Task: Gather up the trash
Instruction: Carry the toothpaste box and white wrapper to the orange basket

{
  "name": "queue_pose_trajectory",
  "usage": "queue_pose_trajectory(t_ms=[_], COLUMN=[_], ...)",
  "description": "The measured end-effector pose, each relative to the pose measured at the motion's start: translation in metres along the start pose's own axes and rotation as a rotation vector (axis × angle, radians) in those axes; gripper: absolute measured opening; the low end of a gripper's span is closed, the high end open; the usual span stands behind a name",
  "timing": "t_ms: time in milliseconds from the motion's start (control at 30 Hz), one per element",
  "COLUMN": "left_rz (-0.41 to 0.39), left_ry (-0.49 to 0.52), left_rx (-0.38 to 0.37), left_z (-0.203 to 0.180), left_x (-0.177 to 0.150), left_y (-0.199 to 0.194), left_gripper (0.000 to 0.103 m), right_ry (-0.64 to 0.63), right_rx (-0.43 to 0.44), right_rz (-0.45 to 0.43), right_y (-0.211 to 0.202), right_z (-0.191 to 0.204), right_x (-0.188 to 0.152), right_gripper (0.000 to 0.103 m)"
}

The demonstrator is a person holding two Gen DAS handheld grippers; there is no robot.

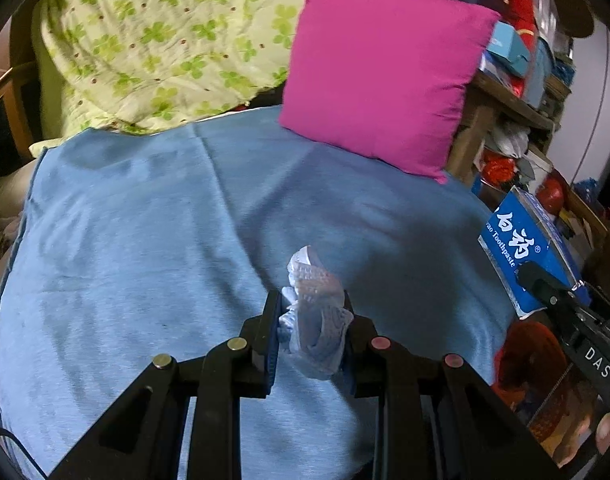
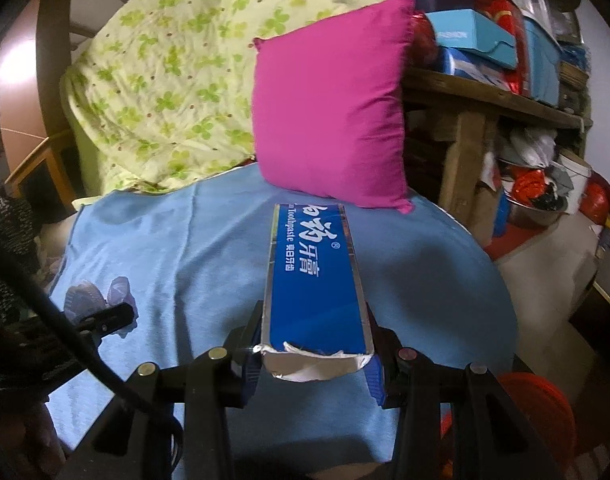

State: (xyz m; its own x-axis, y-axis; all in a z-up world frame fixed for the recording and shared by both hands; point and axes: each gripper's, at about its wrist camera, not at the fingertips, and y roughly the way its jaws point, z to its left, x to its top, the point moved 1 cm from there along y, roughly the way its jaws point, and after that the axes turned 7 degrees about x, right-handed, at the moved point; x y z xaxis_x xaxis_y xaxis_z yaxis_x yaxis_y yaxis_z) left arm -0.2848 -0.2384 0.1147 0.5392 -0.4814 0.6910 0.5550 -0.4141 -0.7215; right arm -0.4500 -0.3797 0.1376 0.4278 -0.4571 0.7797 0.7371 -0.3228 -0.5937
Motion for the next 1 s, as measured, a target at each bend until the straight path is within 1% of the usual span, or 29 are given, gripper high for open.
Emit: queue_pose_trajectory(t_ms=[333,567,767,867,1000], left_rz=[0.017,0.025,0.027,0.024,0.018], left_ry=[0.056,0.1,0.142,0.168,0.206], left_rx=[-0.056,-0.103,-0.15,-0.172,-0.199], left_z=[-0.036,-0.062,-0.088,-0.102,-0.126], left_x=[-0.01,-0.017,-0.019,-0.019,-0.018], left_y=[0.0,0.0,-0.001,-0.003,-0.006], left_gripper=[0.027,0.027,0.027,0.027,0.027], right_ry=[0.039,0.089,0.134,0.166,0.206], right_rx=[-0.083,-0.178,-0.277,-0.321,-0.357], right_rz=[0.021,0.043,0.061,0.085,0.115], right_y=[-0.023,-0.053,-0.084,-0.093,-0.098], right_z=[-0.045,-0.092,-0.132,-0.154,-0.175], right_x=[-0.022,-0.047,-0.069,-0.085,-0.103], right_gripper=[0.045,0.045,0.045,0.045,0.045])
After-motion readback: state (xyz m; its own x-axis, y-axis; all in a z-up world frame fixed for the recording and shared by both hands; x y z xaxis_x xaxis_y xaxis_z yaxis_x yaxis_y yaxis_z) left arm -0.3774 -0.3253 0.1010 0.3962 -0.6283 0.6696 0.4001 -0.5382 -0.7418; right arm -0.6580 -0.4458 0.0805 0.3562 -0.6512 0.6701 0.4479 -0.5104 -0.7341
